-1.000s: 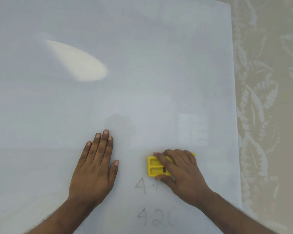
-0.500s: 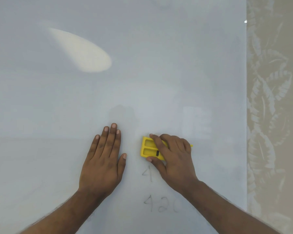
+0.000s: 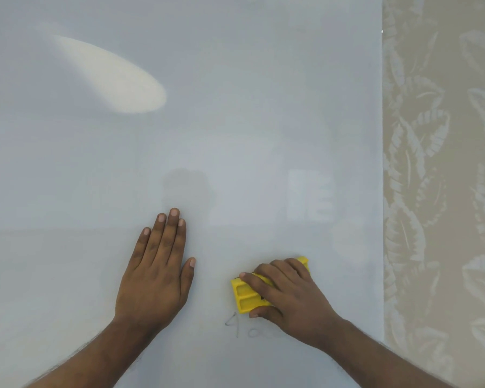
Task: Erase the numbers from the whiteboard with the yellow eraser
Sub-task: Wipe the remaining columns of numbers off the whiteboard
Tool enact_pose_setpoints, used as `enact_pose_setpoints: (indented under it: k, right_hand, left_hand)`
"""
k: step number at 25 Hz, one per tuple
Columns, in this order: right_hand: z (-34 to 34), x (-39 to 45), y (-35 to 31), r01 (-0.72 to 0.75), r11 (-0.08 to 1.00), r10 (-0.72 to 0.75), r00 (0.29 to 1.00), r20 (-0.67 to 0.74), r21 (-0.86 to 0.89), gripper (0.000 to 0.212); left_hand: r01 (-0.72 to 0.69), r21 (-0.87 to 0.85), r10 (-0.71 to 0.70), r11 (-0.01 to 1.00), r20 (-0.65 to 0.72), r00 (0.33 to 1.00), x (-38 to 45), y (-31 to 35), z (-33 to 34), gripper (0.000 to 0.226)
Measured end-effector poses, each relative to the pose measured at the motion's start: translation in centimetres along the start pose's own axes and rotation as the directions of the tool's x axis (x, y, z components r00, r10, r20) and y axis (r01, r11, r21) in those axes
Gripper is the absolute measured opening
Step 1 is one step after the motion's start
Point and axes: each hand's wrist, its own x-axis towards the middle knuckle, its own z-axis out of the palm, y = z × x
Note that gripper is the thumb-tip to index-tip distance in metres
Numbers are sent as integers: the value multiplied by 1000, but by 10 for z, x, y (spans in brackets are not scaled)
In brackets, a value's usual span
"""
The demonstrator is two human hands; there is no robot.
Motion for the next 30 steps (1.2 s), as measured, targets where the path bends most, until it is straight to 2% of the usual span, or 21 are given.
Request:
enact_pose_setpoints:
  k: [3, 6, 9, 11, 15, 18, 30]
  right_hand:
    - [-11, -3, 18, -153, 988, 154, 986, -57, 23, 52]
    - [-15, 12, 20, -321, 941, 333, 934, -131, 107, 52]
    - [-8, 31, 3, -363, 917, 390, 903, -179, 165, 53]
    - [-1, 37, -13, -334, 925, 365, 913, -181, 180, 53]
    - [16, 26, -42, -145, 982, 158, 982, -103, 125, 53]
    - [28, 7, -53, -62, 995, 67, 995, -70, 76, 52]
    - [37, -49, -48, 78, 997, -79, 996, 43, 15, 51]
  left_hand:
    - [1, 6, -1, 1000, 6, 1000, -4, 2, 1, 65]
    - [14, -1, -14, 1000, 6, 1000, -8, 4, 3, 66]
    - [24, -5, -24, 1000, 2, 1000, -13, 7, 4, 65]
    - [27, -8, -27, 1000, -1, 1000, -17, 9, 4, 65]
    - [25, -15, -25, 1000, 4, 1000, -23, 11, 7, 65]
    - [23, -6, -23, 1000, -3, 1000, -27, 11, 10, 66]
    - [46, -5, -46, 999, 8, 999, -42, 17, 11, 64]
